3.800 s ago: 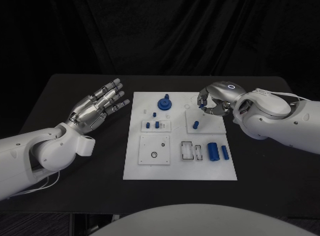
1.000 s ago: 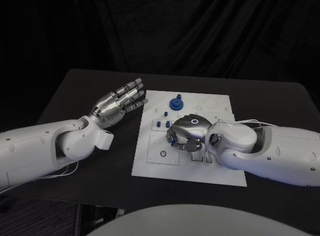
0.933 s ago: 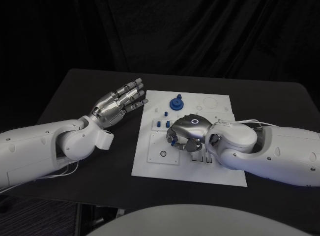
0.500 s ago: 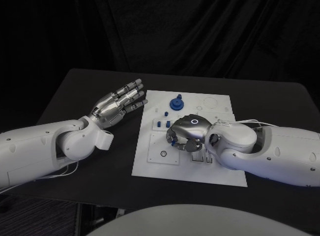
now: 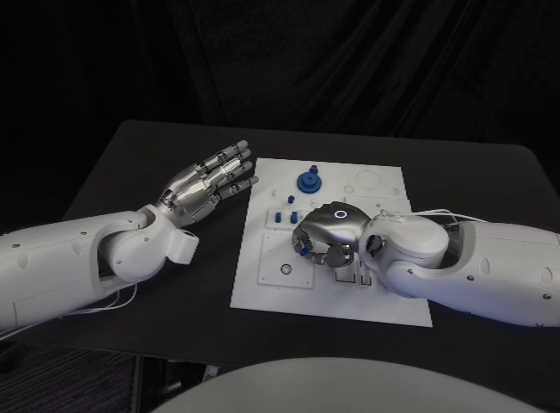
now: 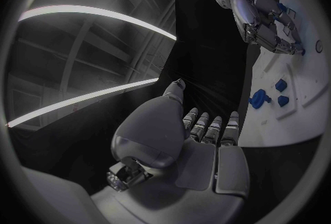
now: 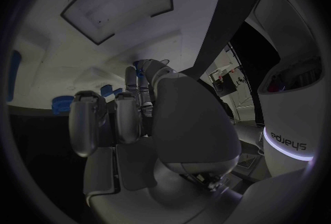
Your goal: Assemble the parts on the task board
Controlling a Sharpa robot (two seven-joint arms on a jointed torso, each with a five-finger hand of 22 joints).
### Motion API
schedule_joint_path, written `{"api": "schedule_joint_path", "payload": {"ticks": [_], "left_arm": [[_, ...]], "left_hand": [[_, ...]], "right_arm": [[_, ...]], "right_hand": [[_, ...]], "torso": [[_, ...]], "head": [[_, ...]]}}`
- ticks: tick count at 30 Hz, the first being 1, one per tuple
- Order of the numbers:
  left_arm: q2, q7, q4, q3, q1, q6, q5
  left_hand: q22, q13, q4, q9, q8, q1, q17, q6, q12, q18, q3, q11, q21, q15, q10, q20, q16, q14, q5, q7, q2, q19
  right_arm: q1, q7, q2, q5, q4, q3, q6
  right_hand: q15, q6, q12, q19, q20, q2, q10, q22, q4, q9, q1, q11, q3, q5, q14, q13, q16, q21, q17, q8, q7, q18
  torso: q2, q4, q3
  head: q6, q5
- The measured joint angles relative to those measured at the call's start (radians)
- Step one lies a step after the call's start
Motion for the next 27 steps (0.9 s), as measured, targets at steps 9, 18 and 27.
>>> {"api": "schedule_joint_path", "payload": {"ticks": [9,18,27], "left_arm": [[0.0,-0.003,0.0,0.0,-0.004,0.0,0.0],[0.0,-0.005,-0.005,0.0,-0.008,0.0,0.0],[-0.003,-0.006,-0.006,0.0,-0.012,0.0,0.0]], "left_hand": [[0.0,0.0,0.0,0.0,0.0,-0.004,0.0,0.0,0.0,0.0,0.0,0.0,0.0,0.001,0.0,0.0,0.0,0.001,0.0,0.0,0.004,0.0],[0.0,0.0,-0.003,0.0,0.0,-0.004,0.0,0.0,0.0,0.0,0.003,0.0,0.0,0.005,0.0,0.004,0.0,-0.002,0.0,0.0,0.004,0.004],[0.0,0.0,-0.003,0.0,0.0,-0.004,0.0,0.0,0.0,0.0,0.003,0.0,0.0,0.005,0.0,0.004,0.0,-0.002,0.0,0.0,0.004,0.004]], "right_arm": [[0.0,0.0,0.002,0.0,-0.004,0.0,0.002],[-0.003,0.0,0.003,0.0,-0.006,-0.001,0.006],[-0.004,0.0,-0.019,0.0,0.0,-0.001,-0.001]], "right_hand": [[0.0,-0.001,-0.012,0.0,0.0,0.0,0.003,0.0,0.0,-0.008,0.0,0.003,0.0,-0.016,0.0,-0.002,-0.008,-0.008,-0.007,-0.017,0.0,0.0],[0.04,-0.247,-0.046,-0.046,0.036,-0.024,-0.187,0.0,0.02,-0.116,-0.024,0.05,-0.031,-0.15,-0.044,0.003,-0.07,-0.132,-0.092,-0.18,-0.021,0.002],[0.046,-0.342,-0.012,-0.13,0.044,-0.019,-0.415,0.0,0.052,-0.18,0.016,0.077,-0.141,-0.194,-0.137,0.037,-0.14,-0.266,-0.202,-0.211,-0.058,0.032]], "torso": [[-0.001,-0.0004,0.0],[-0.001,-0.0003,0.0],[0.0,0.0004,-0.0009]], "head": [[0.0,0.0],[0.0,0.002],[0.0,0.003]]}}
